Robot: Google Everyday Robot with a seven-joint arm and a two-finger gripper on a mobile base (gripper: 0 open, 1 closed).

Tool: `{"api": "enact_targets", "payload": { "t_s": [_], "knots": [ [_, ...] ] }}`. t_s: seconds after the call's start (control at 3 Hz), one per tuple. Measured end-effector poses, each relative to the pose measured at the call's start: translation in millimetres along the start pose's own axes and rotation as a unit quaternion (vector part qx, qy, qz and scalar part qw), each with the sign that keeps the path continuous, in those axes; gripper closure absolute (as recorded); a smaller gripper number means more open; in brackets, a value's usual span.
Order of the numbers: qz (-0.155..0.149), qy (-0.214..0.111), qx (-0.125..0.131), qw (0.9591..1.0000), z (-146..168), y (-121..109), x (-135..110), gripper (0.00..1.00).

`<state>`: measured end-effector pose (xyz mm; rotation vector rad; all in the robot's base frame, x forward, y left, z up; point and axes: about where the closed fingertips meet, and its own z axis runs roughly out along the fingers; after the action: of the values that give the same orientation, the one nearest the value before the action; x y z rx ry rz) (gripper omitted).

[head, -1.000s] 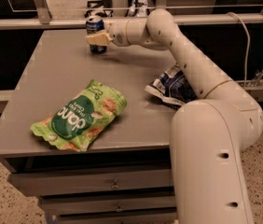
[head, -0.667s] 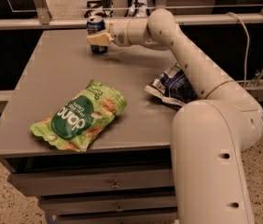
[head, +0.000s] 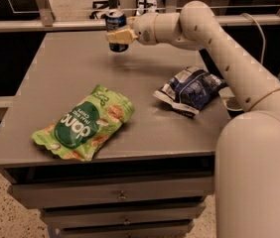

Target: Move pepsi can near green rice chip bag

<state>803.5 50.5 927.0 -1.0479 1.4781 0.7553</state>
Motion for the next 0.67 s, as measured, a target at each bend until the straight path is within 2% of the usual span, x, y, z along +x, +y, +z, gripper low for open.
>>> {"api": "enact_targets", "payload": {
  "t_s": [0.33, 0.67],
  "knots": [
    [-0.003, -0.052, -0.048, 0.9975, -53, 28, 0, 1.00],
    [-0.011, -0.076, -0.110, 0.9909, -77, 58, 1, 1.00]
  ]
}}
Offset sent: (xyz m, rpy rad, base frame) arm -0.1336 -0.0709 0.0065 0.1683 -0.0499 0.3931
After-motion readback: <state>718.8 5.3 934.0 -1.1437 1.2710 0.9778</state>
